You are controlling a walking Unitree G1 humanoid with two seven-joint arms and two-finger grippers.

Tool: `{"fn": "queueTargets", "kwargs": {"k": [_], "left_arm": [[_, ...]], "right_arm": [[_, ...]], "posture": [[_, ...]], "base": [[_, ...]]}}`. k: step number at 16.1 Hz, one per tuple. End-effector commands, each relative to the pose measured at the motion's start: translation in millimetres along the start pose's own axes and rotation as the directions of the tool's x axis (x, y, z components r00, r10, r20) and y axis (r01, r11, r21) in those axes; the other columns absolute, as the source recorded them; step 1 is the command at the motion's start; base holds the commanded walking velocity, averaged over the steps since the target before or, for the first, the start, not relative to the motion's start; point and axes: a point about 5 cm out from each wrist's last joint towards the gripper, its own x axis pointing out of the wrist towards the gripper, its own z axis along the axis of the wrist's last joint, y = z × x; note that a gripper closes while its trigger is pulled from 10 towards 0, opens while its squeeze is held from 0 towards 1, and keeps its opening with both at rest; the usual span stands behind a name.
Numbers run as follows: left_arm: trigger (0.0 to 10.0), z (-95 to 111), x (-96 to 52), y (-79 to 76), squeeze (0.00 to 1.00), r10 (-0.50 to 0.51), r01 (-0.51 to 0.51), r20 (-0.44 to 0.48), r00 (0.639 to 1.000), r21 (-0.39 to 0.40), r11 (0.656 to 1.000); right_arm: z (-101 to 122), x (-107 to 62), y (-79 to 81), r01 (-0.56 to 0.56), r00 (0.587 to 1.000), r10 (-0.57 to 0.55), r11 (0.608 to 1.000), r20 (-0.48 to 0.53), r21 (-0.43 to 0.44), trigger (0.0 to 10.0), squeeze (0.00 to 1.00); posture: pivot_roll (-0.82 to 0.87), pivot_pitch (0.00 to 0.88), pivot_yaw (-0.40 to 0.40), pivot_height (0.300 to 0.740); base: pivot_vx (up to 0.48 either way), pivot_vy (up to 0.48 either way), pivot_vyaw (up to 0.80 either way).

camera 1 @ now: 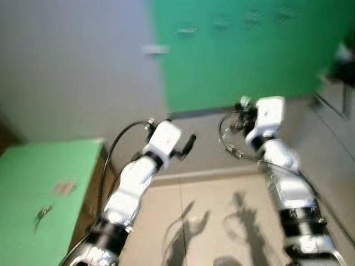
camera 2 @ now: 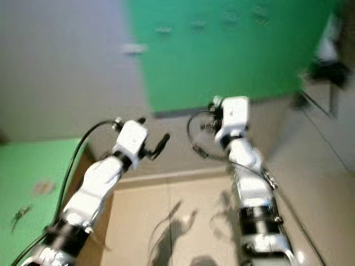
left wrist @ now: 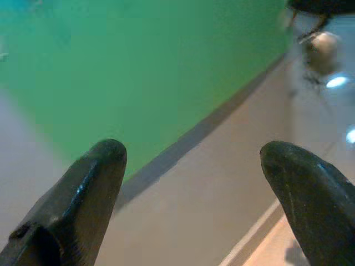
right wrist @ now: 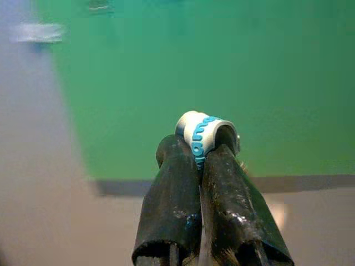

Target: Hang keys on a hook

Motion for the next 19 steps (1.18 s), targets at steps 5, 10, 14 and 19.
{"fn": "queueTargets", "kwargs": {"k": [5, 10, 14, 19], "left_arm": [[10.0, 4.1, -10.5, 13.8, 0.0, 0.09, -0.088, 0.025, 0.996, -0.055, 0.995], [10.0, -6.2, -44.9, 34.7, 0.0, 0.288, -0.287, -0.013, 0.958, -0.12, 0.95], [10.0, -23.4, -77.8, 41.0, 0.0, 0.417, -0.424, -0.083, 0.905, -0.248, 0.871], [10.0, -28.9, -77.9, 33.6, 0.0, 0.349, -0.366, -0.114, 0.93, -0.206, 0.907]], "right_arm": [[24.9, -1.2, 8.0, -0.067, 0.995, 0.064, 0.997, 0.074, 0.041, 0.0, 0.0], [-0.7, -58.5, 3.5, -0.071, 0.997, 0.071, 0.997, 0.008, 0.027, 0.0, 0.02], [-44.5, -104.9, -14.3, 0.052, 0.99, -0.055, 0.998, -0.132, -0.023, 0.0, 0.02], [-60.5, -117.9, -13.2, 0.133, 0.972, -0.129, 0.991, -0.195, 0.003, 0.0, 0.03]], "posture": [[-0.22, 0.005, 0.118, 0.74], [-0.22, 0.009, 0.112, 0.74], [-0.23, 0.0, 0.123, 0.74], [-0.23, 0.0, 0.134, 0.74]], "base": [[0.338, 0.164, 0.0], [0.0, 0.0, 0.0], [0.0, 0.0, 0.0], [0.0, -0.235, 0.0]]}}
